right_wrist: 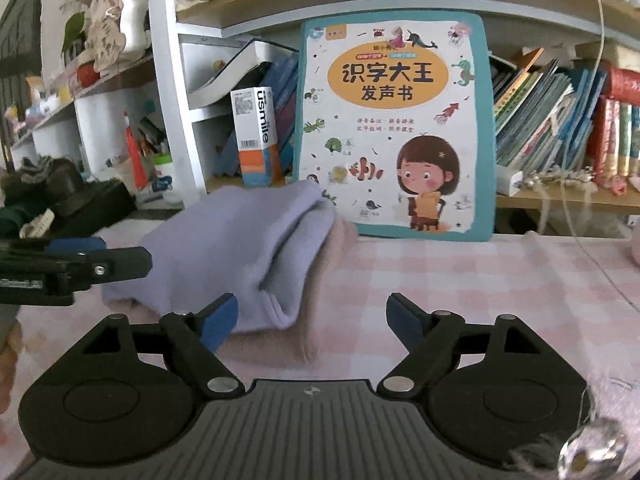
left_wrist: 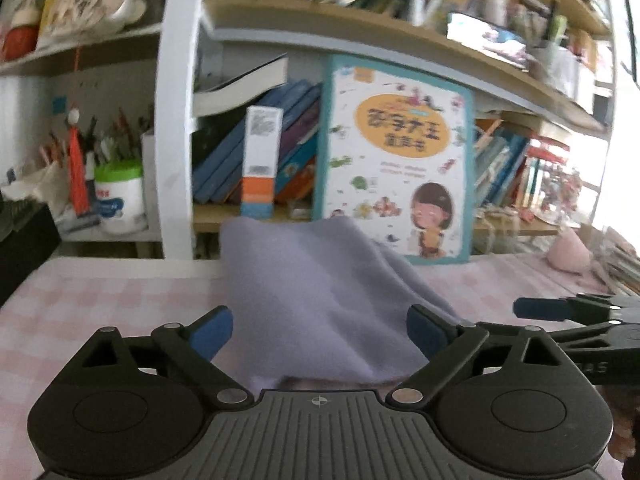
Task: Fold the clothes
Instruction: 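Open both tools and pull them back from the folded sweater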
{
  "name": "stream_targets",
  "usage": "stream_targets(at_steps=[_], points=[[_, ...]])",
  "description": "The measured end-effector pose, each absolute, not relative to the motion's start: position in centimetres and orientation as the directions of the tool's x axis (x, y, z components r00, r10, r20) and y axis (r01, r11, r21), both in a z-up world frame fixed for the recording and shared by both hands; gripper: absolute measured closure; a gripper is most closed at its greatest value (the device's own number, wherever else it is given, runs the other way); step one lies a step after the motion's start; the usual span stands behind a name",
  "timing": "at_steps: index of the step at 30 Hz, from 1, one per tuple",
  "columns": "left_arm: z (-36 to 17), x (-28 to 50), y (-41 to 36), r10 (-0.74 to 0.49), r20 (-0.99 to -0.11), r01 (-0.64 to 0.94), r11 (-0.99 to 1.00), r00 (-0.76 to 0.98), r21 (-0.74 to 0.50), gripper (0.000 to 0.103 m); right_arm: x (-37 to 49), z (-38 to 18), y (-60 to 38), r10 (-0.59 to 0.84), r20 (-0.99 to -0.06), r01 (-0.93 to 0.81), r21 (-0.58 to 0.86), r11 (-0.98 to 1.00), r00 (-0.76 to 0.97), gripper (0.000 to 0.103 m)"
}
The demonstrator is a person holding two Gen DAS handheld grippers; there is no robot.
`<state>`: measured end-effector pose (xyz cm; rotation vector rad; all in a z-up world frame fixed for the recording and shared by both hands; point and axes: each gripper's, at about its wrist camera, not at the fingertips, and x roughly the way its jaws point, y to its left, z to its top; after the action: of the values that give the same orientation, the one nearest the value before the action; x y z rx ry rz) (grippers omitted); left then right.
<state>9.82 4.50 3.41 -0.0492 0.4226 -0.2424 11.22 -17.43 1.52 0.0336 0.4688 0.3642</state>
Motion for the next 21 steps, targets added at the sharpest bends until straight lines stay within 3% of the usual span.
stream_targets(at_steps=[13,21], points=[[3.2,4.7,3.2,-0.098,-0.374,0.079,0.995,0.922,-0.066,0.002,5.9,1.6,-17.5,0.294,-0.392,-0.305,0.036,0.952,0.872,0.012],[2.7,3.2,2.3,-0.061,-0.342,0.067,0.998,0.938,0.005,0.000,4.2,1.2,-16.6,0.269,-0.363,-0.296,-0.022,0.955,0.892,0.005]])
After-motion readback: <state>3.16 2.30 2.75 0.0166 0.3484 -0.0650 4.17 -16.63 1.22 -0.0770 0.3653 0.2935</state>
